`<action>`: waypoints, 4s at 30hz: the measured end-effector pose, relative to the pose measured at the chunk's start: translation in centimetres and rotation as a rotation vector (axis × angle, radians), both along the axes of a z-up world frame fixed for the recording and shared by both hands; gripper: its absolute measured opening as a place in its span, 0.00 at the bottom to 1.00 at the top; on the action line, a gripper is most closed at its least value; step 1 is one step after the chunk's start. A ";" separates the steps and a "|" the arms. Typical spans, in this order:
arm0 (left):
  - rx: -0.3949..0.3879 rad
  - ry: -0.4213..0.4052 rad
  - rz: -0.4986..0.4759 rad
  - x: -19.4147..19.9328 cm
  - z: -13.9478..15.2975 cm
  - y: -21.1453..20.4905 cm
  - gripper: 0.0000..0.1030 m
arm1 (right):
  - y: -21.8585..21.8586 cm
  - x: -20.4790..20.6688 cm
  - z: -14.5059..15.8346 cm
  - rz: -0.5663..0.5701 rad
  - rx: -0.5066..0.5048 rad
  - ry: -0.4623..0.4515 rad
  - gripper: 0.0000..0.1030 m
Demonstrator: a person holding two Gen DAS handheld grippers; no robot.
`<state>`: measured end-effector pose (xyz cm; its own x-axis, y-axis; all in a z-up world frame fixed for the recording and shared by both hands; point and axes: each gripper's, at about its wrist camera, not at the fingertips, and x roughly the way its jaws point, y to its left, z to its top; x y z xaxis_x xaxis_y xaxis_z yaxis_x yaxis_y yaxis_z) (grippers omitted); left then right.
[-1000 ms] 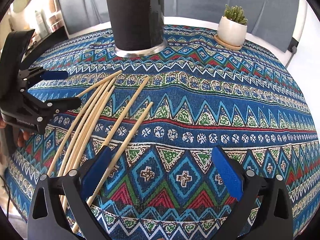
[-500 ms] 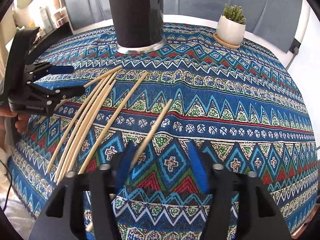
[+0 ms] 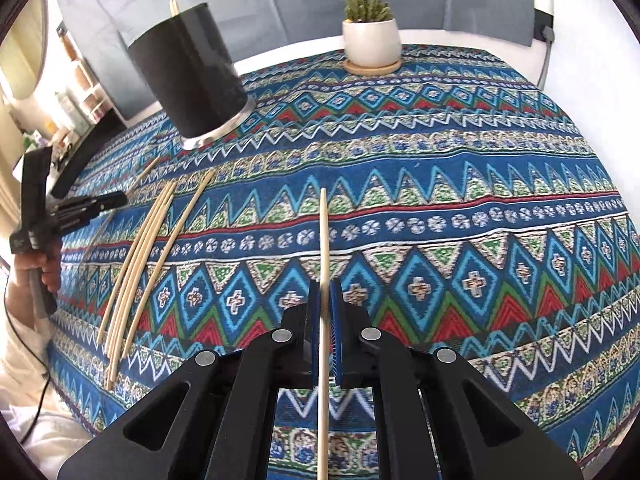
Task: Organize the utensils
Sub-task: 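Grasp another wooden stick with the right gripper and lift it, then carry the stick over the black cup and lower it inside, then open the right gripper to release the stick into the cup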
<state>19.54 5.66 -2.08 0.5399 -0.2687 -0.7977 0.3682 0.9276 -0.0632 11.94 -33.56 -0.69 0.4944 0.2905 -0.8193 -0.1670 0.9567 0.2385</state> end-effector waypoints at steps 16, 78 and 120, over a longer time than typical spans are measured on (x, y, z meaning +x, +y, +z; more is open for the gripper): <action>0.151 -0.171 0.097 -1.7 7.6 0.9 0.05 | -5.4 0.9 6.9 -0.023 0.017 -0.206 0.05; -0.654 -0.715 0.054 9.3 15.6 -3.4 0.05 | 11.4 16.8 16.9 0.068 0.471 -0.898 0.05; -0.222 -0.659 0.150 6.0 18.4 -5.3 0.95 | 5.8 16.1 18.4 -0.134 0.451 -0.884 0.92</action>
